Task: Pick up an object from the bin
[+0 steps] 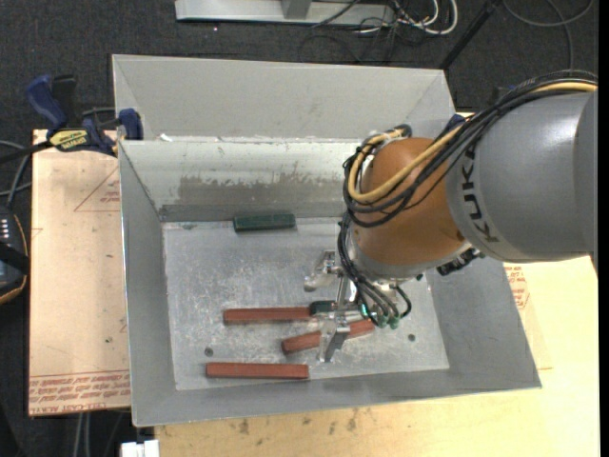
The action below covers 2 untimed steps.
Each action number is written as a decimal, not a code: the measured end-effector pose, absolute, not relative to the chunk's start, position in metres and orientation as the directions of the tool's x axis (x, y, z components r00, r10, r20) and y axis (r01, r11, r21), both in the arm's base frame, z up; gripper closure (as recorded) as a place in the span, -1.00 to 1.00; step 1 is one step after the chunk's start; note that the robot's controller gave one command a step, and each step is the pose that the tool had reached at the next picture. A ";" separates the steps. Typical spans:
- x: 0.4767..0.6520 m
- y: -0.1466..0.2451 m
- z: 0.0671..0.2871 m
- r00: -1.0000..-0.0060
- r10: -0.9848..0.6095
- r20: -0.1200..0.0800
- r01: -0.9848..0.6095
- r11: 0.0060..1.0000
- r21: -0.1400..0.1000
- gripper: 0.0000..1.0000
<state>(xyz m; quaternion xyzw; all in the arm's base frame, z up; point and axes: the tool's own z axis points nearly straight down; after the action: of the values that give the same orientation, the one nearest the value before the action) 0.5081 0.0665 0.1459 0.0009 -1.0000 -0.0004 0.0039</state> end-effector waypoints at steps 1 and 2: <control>0.510 0.066 0.149 -1.000 0.000 0.000 0.000 1.000 0.001 -1.00; 0.524 0.063 0.077 -0.994 0.112 -0.018 0.112 0.994 0.006 1.00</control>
Offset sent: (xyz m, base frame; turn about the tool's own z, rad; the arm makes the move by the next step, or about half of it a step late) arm 0.0098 -0.0043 -0.0759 0.1133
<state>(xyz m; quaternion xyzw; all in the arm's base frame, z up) 0.5244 0.0634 0.0770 -0.0561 -0.9984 -0.0026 -0.0091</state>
